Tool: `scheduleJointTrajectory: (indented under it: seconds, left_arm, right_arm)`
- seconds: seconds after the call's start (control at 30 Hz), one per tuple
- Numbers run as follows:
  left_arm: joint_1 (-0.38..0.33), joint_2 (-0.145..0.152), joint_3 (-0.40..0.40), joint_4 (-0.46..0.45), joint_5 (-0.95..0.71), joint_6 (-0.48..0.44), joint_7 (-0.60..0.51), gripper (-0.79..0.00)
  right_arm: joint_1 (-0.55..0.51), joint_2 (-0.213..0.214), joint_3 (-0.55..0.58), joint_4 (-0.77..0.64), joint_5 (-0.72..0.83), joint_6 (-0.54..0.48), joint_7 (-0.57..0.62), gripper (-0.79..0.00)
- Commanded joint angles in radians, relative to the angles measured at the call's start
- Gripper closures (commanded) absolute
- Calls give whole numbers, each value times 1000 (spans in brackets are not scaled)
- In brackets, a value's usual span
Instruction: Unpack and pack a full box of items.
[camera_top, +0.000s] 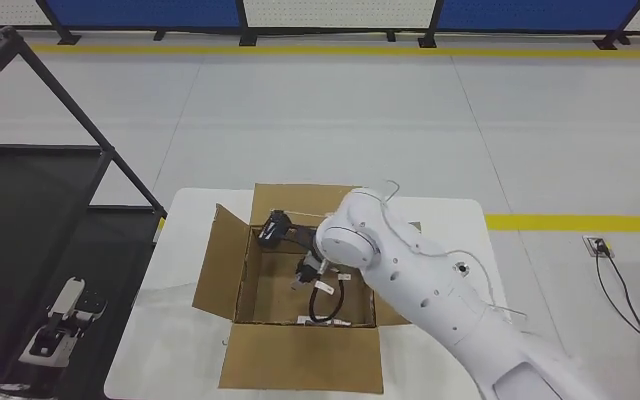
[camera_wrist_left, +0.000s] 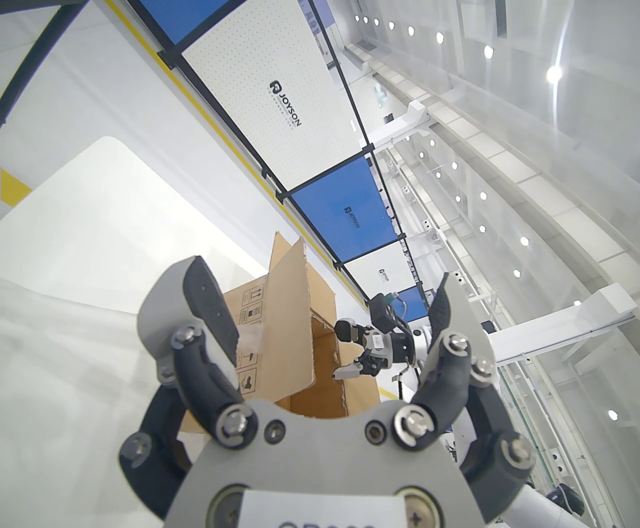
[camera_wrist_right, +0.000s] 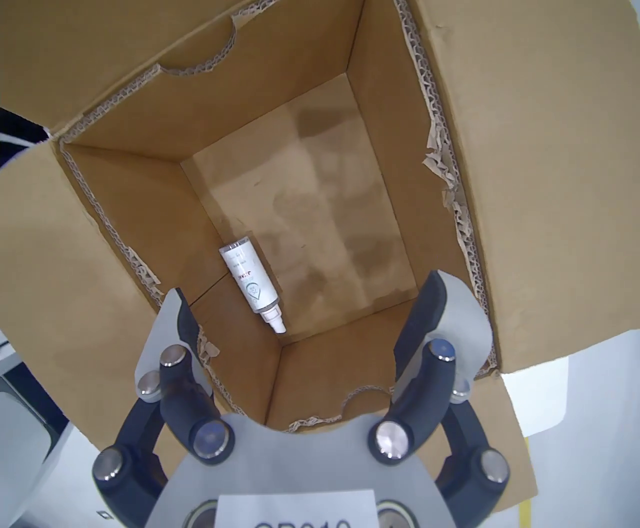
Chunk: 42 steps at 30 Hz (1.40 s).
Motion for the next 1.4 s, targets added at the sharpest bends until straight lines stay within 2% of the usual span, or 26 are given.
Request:
scheduleJointTrajectory:
  seconds: [0.0, 0.2, 0.4, 0.63, 1.0, 1.1, 1.37]
  left_arm:
    - [-21, 3, 5, 11, 6, 8, -8, -785]
    - [-81, 13, 20, 54, -1, 45, -36, -785]
    - [-135, 23, 22, 83, -1, 73, -57, -785]
    - [-139, 28, 23, 76, -14, 89, -62, -785]
    - [-139, 28, 23, 76, -14, 89, -62, -785]
    - [-139, 28, 23, 76, -14, 89, -62, -785]
    - [-114, 26, 23, 68, -19, 78, -24, -785]
  right_arm:
    - [43, -29, -51, 80, 4, -26, -3, -785]
    - [126, -126, -171, 285, 39, -100, -9, -785]
    - [157, -226, -255, 473, 77, -134, -10, -785]
    - [156, -311, -309, 674, 120, -164, -40, -785]
    - [160, -317, -310, 690, 124, -164, -40, -785]
    - [137, -316, -321, 694, 90, -149, -74, -785]
    - [86, -325, -350, 717, 23, -243, -141, -785]
